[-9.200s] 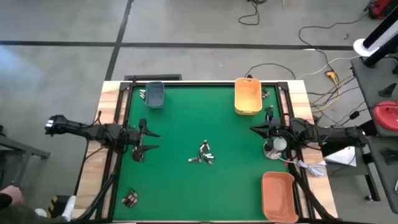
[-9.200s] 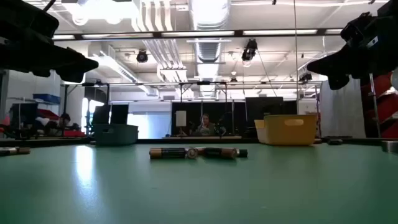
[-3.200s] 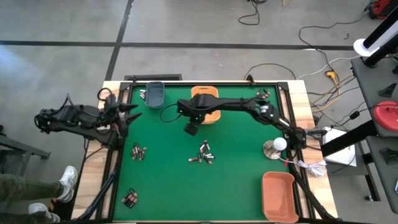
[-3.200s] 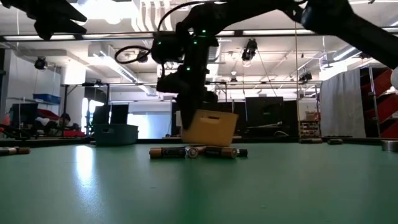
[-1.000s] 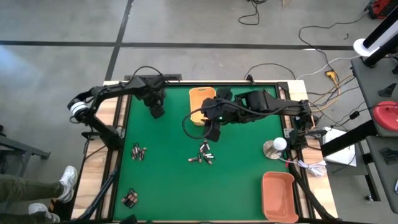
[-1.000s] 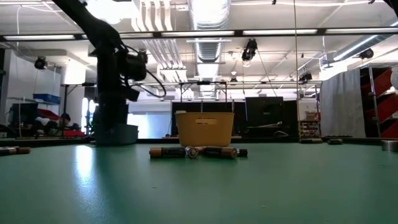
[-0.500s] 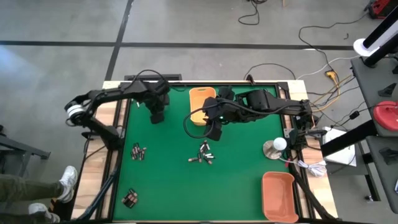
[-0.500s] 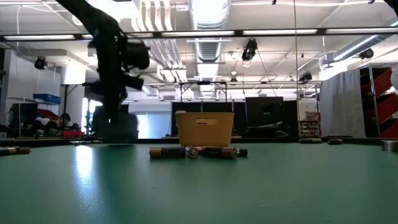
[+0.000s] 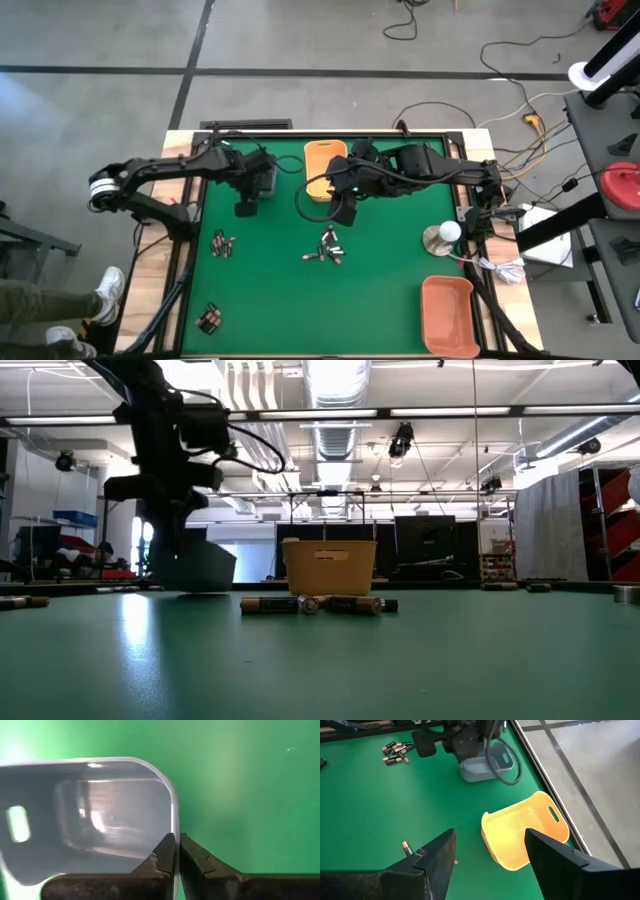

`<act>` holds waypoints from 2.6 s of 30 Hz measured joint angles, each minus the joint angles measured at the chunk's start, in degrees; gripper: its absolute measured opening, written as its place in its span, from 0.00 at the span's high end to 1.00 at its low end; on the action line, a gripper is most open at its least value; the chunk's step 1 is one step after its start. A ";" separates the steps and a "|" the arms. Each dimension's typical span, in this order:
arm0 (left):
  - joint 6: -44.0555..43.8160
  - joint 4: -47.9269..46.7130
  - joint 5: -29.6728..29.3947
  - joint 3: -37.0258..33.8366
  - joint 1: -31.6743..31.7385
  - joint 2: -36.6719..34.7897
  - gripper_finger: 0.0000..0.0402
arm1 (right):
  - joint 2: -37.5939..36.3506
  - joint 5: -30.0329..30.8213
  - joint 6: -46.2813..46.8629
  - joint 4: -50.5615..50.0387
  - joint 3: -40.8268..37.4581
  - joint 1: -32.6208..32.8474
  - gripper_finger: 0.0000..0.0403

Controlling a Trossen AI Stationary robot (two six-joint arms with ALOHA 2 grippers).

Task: Sort batteries
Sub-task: Adjust the blue bin, then adjust the yellow bin

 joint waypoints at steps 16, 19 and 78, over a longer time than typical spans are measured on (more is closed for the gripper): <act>-5.12 5.39 -0.89 -2.02 -5.11 1.35 1.00 | 0.20 4.69 2.96 -4.15 -0.66 0.39 0.43; -4.71 7.23 -3.88 -2.19 -4.83 1.35 0.98 | 0.20 4.92 3.49 -5.15 -0.66 0.50 0.43; -44.55 41.85 15.22 -13.65 -4.16 -40.61 0.46 | 6.97 -20.33 -15.01 44.31 -46.55 -16.41 0.43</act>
